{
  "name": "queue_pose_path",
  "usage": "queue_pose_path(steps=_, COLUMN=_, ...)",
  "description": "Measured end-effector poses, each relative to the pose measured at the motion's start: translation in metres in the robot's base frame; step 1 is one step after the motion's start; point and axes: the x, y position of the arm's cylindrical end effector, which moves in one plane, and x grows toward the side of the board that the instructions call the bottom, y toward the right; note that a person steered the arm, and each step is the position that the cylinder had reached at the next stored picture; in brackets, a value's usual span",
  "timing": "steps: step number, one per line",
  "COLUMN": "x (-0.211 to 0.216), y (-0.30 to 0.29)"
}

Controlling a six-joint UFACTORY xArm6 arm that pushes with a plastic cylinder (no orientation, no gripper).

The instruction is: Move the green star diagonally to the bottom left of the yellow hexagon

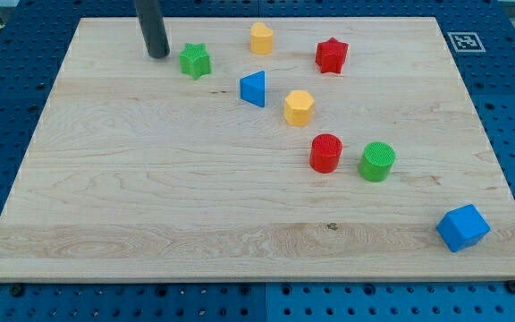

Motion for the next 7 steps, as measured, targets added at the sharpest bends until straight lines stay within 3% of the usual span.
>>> queue_pose_path(steps=1, x=-0.032, y=0.0)
queue_pose_path(steps=2, x=-0.038, y=0.0)
queue_pose_path(steps=5, x=-0.038, y=0.029)
queue_pose_path(steps=7, x=-0.002, y=0.054)
